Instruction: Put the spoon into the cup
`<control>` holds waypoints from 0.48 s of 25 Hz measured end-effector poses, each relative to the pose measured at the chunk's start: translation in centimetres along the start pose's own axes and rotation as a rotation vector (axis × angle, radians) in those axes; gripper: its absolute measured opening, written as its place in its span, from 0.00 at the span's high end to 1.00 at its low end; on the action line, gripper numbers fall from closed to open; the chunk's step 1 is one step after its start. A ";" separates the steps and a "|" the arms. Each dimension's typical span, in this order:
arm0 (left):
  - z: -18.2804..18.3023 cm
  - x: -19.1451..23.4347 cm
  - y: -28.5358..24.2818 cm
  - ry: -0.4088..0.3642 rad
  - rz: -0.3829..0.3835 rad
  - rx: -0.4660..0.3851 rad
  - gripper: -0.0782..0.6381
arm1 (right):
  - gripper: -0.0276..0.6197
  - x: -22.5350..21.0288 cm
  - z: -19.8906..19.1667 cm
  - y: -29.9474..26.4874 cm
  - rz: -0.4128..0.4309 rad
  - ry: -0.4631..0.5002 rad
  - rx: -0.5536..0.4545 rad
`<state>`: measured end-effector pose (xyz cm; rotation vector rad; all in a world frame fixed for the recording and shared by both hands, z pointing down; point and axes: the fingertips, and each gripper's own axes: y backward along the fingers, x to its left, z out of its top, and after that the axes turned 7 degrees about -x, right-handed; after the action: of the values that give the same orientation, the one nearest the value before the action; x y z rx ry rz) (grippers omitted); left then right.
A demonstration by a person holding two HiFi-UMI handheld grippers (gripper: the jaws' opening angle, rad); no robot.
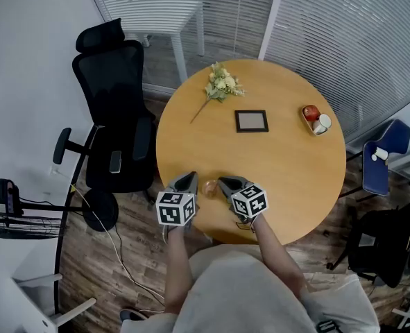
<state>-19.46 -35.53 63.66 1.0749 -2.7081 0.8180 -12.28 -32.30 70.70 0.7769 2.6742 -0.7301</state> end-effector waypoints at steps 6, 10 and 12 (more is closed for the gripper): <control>-0.1 0.1 0.1 0.000 0.005 0.003 0.88 | 0.95 -0.8 -0.2 0.2 -0.019 -0.010 0.010; -0.2 0.3 0.4 0.004 0.016 0.000 0.88 | 0.95 -1.2 -0.2 0.3 -0.039 -0.017 0.009; -0.4 0.3 0.8 0.006 0.025 0.001 0.88 | 0.95 -1.2 -0.2 0.3 -0.043 -0.015 0.007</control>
<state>-20.24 -35.06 63.78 1.0387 -2.7217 0.8249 -11.16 -32.50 71.21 0.7142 2.6844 -0.7528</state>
